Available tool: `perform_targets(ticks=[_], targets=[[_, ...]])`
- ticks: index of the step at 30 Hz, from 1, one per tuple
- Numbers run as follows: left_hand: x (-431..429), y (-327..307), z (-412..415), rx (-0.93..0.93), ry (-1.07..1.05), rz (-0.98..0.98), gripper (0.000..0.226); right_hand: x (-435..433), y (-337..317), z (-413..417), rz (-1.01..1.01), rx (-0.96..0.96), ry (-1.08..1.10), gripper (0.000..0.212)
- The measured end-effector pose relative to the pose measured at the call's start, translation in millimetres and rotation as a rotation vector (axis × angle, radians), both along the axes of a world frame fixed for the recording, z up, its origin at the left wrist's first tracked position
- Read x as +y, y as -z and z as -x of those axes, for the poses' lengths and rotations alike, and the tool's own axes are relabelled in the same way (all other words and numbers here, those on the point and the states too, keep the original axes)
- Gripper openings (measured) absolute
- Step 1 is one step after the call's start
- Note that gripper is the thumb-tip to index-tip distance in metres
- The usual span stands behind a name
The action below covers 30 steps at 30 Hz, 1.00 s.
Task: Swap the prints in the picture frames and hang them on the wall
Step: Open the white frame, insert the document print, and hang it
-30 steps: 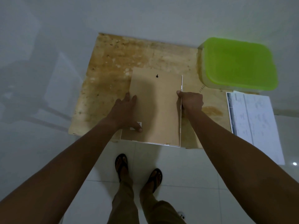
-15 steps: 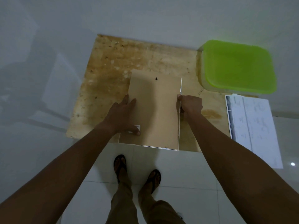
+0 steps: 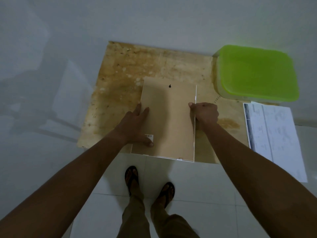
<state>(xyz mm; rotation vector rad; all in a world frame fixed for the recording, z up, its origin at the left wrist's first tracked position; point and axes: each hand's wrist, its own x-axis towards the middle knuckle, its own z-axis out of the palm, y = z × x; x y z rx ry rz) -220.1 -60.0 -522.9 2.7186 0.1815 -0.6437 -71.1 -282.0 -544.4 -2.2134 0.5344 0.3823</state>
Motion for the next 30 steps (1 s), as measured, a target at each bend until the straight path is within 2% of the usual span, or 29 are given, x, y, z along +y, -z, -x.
perform_targets(ticks=[2,4,7,9,13,15,17,20,25,28,30], targets=[[1,1,8,-0.001,-0.068,0.119,0.138,3,-6,-6,0.13,-0.006,-0.134,0.049],[0,7,18,-0.084,-0.227,0.271,0.13,14,-18,-14,0.306,-0.087,-0.296,0.068],[-1,19,43,-0.276,-0.467,0.453,0.099,45,-31,-22,0.358,-0.201,-0.632,0.077],[4,26,62,-0.315,-0.469,0.44,0.087,71,-35,-18,0.392,-0.211,-0.93,0.08],[10,26,91,-0.322,-0.298,0.395,0.106,115,-37,9,0.456,-0.223,-1.463,0.094],[8,27,99,-0.296,-0.295,0.374,0.113,124,-33,17,0.484,-0.26,-1.684,0.091],[1,31,105,-0.419,-0.329,0.337,0.099,127,-31,22,0.531,-0.3,-1.836,0.081],[-11,39,115,-0.555,-0.525,0.293,0.072,128,-27,24,0.58,-0.33,-1.956,0.072],[-40,38,124,-0.462,-0.847,0.416,0.041,138,-21,19,0.539,-0.363,-2.024,0.065],[-58,28,124,-0.399,-0.992,0.504,0.043,146,-21,19,0.51,-0.358,-2.021,0.065],[-72,25,120,-0.382,-1.228,0.678,0.045,149,-21,19,0.505,-0.334,-2.022,0.065]])
